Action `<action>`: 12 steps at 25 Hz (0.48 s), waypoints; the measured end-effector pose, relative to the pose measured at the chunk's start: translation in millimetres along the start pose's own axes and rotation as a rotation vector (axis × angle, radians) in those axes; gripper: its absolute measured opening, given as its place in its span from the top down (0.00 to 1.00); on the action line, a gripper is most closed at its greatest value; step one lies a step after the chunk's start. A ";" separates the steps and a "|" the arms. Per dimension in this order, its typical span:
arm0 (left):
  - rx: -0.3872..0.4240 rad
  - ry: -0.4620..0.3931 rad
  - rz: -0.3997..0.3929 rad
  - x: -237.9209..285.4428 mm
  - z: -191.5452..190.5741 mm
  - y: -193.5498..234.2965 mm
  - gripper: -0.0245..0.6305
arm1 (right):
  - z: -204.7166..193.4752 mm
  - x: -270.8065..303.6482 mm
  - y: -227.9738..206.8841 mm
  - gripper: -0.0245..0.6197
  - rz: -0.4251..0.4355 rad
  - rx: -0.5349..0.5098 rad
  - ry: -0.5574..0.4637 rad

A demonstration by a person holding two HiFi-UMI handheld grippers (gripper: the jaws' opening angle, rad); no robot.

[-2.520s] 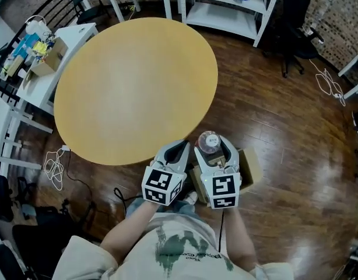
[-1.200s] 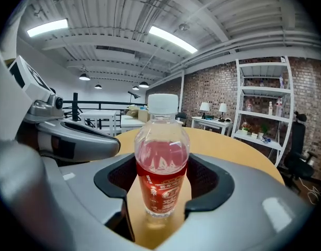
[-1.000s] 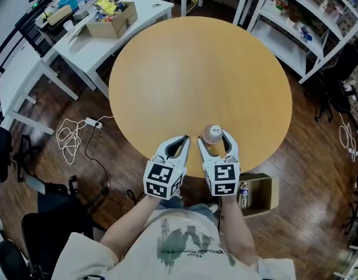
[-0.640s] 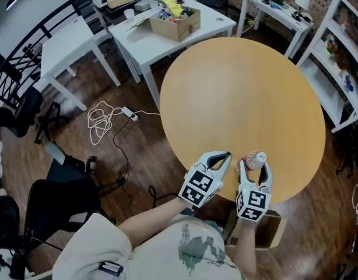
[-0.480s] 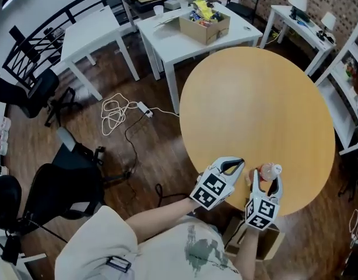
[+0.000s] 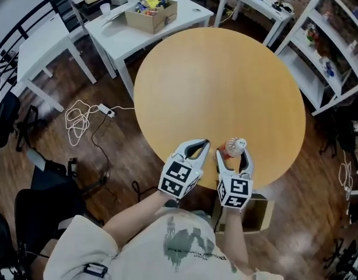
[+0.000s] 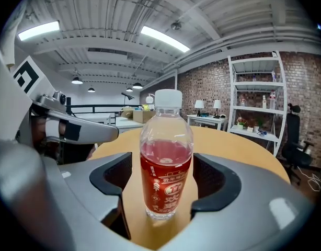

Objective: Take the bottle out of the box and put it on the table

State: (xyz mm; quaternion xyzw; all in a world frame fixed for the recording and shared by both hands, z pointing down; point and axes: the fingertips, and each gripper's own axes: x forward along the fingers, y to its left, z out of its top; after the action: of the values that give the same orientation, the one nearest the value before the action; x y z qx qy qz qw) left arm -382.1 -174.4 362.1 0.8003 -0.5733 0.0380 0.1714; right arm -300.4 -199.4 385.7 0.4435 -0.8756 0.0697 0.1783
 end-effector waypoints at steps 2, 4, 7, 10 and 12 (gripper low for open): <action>-0.014 -0.003 -0.010 2.4 0.9 -4.8 0.96 | 3.7 -5.3 -1.8 0.40 -0.011 0.001 0.005; -0.023 -0.005 -0.023 4.6 2.0 -11.1 0.96 | 5.5 -11.4 -5.8 0.44 -0.033 0.000 0.013; -0.041 -0.010 -0.040 5.5 2.2 -17.4 0.96 | 6.2 -20.1 -11.1 0.51 -0.068 -0.001 0.024; -0.065 -0.021 -0.057 3.0 3.5 -21.4 0.96 | 7.1 -29.1 -13.3 0.55 -0.092 0.021 0.030; -0.081 -0.026 -0.069 0.3 3.8 -24.7 0.96 | 7.9 -36.6 -14.1 0.59 -0.109 0.046 0.027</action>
State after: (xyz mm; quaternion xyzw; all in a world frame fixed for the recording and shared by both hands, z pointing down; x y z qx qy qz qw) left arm -359.5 -168.9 352.9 0.8124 -0.5487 -0.0017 0.1973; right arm -271.2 -182.5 364.2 0.4936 -0.8457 0.0858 0.1836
